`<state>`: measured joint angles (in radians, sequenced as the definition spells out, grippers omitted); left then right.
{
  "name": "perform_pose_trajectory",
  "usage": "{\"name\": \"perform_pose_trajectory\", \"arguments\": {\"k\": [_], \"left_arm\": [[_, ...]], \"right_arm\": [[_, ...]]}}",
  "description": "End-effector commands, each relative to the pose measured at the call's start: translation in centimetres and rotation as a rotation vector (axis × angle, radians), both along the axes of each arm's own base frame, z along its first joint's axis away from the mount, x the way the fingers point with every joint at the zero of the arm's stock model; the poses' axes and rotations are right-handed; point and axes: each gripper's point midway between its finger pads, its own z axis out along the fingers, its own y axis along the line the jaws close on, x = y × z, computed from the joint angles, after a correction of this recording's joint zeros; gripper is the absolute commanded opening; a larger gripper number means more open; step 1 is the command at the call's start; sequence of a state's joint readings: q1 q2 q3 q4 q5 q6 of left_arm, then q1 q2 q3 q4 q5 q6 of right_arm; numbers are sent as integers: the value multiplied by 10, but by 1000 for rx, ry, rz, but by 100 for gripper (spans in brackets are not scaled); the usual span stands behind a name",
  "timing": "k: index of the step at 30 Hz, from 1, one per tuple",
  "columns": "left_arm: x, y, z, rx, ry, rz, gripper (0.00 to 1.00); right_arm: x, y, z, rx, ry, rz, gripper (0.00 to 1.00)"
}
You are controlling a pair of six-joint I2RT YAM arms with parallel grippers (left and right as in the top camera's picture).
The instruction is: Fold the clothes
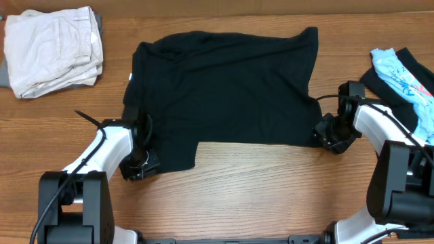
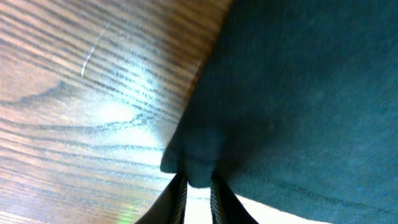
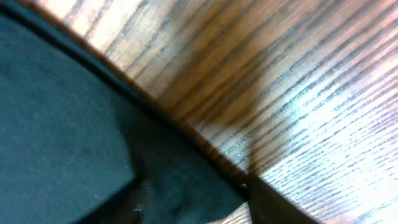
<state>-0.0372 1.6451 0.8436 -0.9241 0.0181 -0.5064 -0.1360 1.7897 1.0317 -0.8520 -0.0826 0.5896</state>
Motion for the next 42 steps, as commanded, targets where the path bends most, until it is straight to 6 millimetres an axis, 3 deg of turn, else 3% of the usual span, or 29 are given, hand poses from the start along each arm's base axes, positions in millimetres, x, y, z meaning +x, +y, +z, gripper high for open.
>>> {"name": "perform_pose_trajectory", "arguments": {"k": [1, 2, 4, 6, 7, 12, 19, 24, 32, 33, 34, 35, 37, 39, 42], "left_arm": [[-6, 3, -1, 12, 26, 9, 9], [-8, 3, -1, 12, 32, 7, 4], [-11, 3, 0, 10, 45, -6, 4], [-15, 3, 1, 10, 60, -8, 4], [-18, 3, 2, 10, 73, -8, 4], [-29, 2, 14, 1, 115, -3, 4], [-41, 2, 50, -1, 47, 2, 4], [-44, -13, 78, -88, -69, 29, 4], [-44, -17, 114, -119, -210, 27, 4], [-43, -17, 116, -120, -222, 26, 15], [-42, -17, 116, -119, -229, 25, 39], [-40, -17, 115, -119, -232, 19, 54], [-34, -17, 110, -118, -221, 7, 73], [-31, -17, 103, -118, -193, -16, 79], [-26, -17, 86, -117, -125, -28, 80]], "right_arm": [[-7, 3, -2, 11, 16, -7, 35], [-8, 3, -2, 11, 21, -9, 31], [-10, 3, -2, 12, 29, -9, 25], [-13, 3, -2, 13, 40, -11, 8], [-14, 2, -2, 12, 48, -14, 4], [-26, -6, 11, 15, 65, -48, 4], [-33, -18, 62, -9, -51, -62, 4], [-43, -17, 88, -22, -103, -63, 4], [-44, -16, 106, -36, -170, -49, 4], [-44, -16, 106, -38, -173, -39, 4], [-44, -16, 106, -38, -173, -37, 4], [-44, -17, 106, -39, -174, -37, 4], [-43, -17, 106, -39, -178, -37, 4], [-42, -17, 106, -40, -182, -37, 4], [-38, -18, 107, -43, -197, -32, 4]]}}
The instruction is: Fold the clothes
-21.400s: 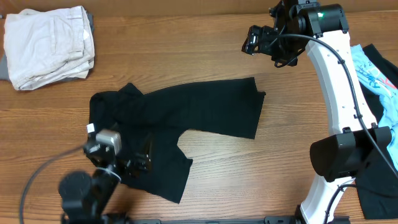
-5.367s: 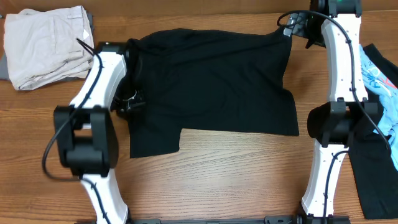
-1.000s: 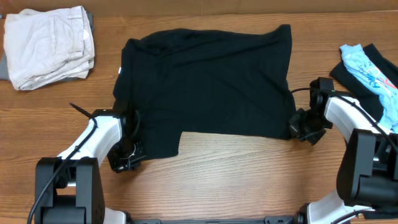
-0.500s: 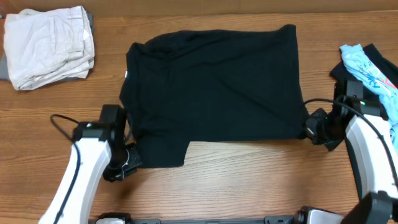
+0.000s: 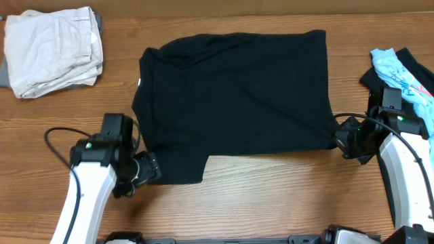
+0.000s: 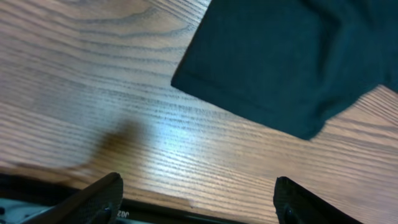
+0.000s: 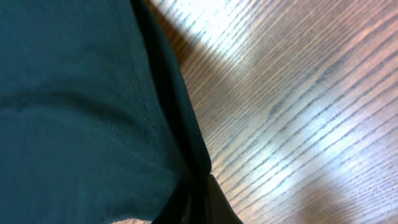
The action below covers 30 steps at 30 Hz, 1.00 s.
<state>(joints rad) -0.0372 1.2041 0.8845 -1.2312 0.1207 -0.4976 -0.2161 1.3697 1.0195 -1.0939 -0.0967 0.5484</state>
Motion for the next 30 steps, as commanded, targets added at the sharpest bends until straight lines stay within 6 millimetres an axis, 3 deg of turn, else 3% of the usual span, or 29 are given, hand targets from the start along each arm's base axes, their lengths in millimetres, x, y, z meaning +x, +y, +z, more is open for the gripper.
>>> {"name": "perform_pose_trajectory", "arguments": {"k": [1, 9, 18, 24, 26, 28, 29, 30], "left_arm": [[10, 0, -16, -3, 69, -30, 78], [11, 16, -61, 94, 251, -14, 76], [29, 14, -94, 83, 261, -52, 70], [32, 13, -113, 83, 283, -50, 56], [32, 14, -117, 84, 295, -51, 42], [30, 14, -120, 83, 309, -51, 20], [29, 13, -121, 83, 314, -51, 4], [28, 14, -121, 83, 320, -51, 5]], "right_arm": [[3, -4, 5, -27, -32, 12, 4], [7, -6, 6, -35, -51, 28, 4], [10, -6, 7, -42, -66, 44, 4], [10, -6, 7, -42, -65, 43, 4], [10, -6, 7, -42, -65, 43, 4], [10, -6, 7, -42, -65, 43, 4], [10, -6, 7, -42, -65, 43, 4], [10, -6, 7, -42, -65, 43, 4]]}}
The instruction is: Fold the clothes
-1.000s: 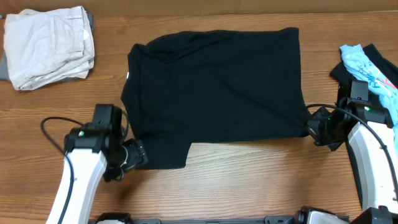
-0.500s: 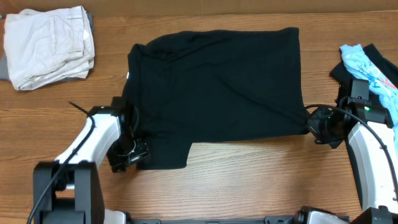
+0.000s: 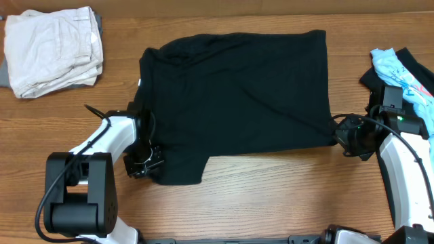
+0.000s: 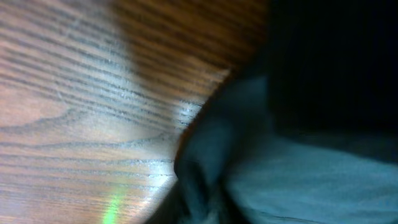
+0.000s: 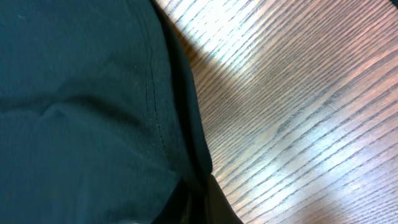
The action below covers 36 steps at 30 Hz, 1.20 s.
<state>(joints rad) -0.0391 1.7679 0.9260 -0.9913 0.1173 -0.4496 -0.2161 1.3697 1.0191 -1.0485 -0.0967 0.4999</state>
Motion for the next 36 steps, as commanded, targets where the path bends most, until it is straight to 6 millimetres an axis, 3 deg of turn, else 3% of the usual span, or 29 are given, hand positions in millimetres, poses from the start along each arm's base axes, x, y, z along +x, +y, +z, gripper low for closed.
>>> {"name": "perform_pose_trajectory", "arguments": {"k": [1, 9, 15, 22, 30, 33, 36], "left_arm": [[-8, 15, -19, 75, 46, -12, 4], [-20, 14, -2, 90, 112, 45, 4], [-28, 8, 40, 61, 65, 71, 4], [-47, 8, 95, 47, -83, 79, 4], [-77, 2, 129, 2, -157, 106, 4], [-75, 2, 132, -1, -197, 106, 4], [-55, 1, 131, -7, -275, 105, 4]], "right_arm": [[0, -4, 4, -21, -18, -5, 4], [1, -6, 6, -34, -22, -8, 4], [-6, -7, 20, -41, -6, -19, 4], [-34, -22, 39, -141, 28, -89, 4], [-52, -17, 55, -146, -2, -91, 4], [-53, -17, 55, -145, 2, -90, 4], [-48, -18, 55, -147, -12, -91, 4]]}}
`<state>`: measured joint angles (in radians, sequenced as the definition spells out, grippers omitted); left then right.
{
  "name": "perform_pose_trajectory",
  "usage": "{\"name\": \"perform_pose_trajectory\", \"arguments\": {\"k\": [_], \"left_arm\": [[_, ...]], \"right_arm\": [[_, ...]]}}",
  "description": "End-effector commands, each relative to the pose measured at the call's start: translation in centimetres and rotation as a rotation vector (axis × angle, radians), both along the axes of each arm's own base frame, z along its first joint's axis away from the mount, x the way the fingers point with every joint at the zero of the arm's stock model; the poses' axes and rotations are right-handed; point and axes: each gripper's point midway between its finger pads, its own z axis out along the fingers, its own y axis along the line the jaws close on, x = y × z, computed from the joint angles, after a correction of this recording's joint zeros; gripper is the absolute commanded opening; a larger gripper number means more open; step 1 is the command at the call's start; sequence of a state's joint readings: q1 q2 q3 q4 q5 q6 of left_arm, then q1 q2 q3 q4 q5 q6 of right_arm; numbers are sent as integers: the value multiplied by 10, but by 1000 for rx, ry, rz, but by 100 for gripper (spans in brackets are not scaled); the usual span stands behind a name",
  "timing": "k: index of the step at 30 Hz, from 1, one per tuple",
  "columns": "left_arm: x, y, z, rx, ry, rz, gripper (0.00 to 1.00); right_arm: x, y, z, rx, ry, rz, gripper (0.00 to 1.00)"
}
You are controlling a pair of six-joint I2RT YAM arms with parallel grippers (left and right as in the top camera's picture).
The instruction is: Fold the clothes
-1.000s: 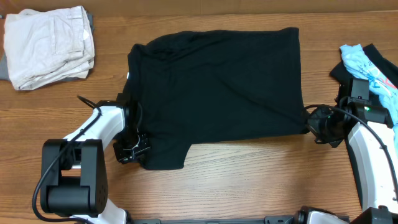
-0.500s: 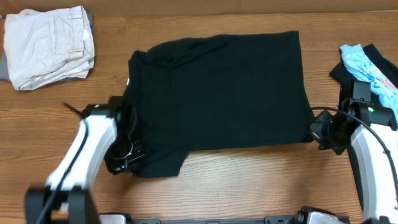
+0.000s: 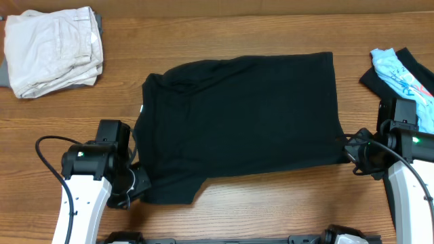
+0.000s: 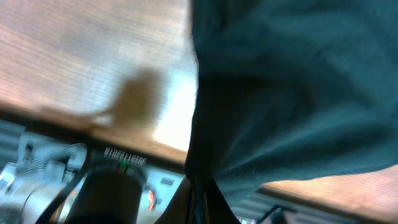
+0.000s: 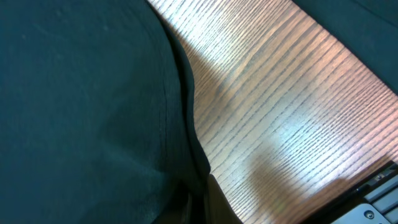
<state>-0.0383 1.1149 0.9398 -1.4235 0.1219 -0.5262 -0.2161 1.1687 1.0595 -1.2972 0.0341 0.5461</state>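
A black T-shirt [image 3: 237, 122] lies spread across the middle of the wooden table. My left gripper [image 3: 135, 186] is shut on the shirt's near left corner, by the sleeve; in the left wrist view the dark cloth [image 4: 280, 93] hangs from the closed fingers [image 4: 200, 205], lifted off the table. My right gripper [image 3: 352, 154] is shut on the shirt's near right corner; in the right wrist view the cloth's hem [image 5: 186, 106] runs down into the closed fingers [image 5: 199, 199].
A folded cream garment [image 3: 53, 49] sits at the far left corner. A light blue and black garment [image 3: 405, 76] lies at the right edge, close behind my right arm. The near table edge [image 5: 373, 180] shows under the right gripper.
Both grippers sit nearer the front edge, and the shirt has shifted toward the front with them. The left corner now hangs lifted from the left gripper.
First both grippers held the shirt's near corners, the cloth rumpled. Then the shirt lay flatter and further right, and the left gripper was open off the sleeve. Then the left gripper was back at the sleeve corner. Now both hold corners, shirt drawn forward.
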Motion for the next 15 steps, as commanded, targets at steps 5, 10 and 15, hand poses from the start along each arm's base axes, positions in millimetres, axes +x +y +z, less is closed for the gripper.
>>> {"name": "perform_pose_trajectory", "arguments": {"k": [5, 10, 15], "left_arm": [[70, -2, 5, -12, -260, 23, 4], [120, -2, 3, 0, -401, -19, 4], [152, 1, -17, 25, -416, -15, 4]], "right_arm": [[29, -12, 14, -48, -114, -14, 4], [54, -13, 12, -58, -170, 1, 4], [80, -10, -3, -50, -179, 24, 4]]}}
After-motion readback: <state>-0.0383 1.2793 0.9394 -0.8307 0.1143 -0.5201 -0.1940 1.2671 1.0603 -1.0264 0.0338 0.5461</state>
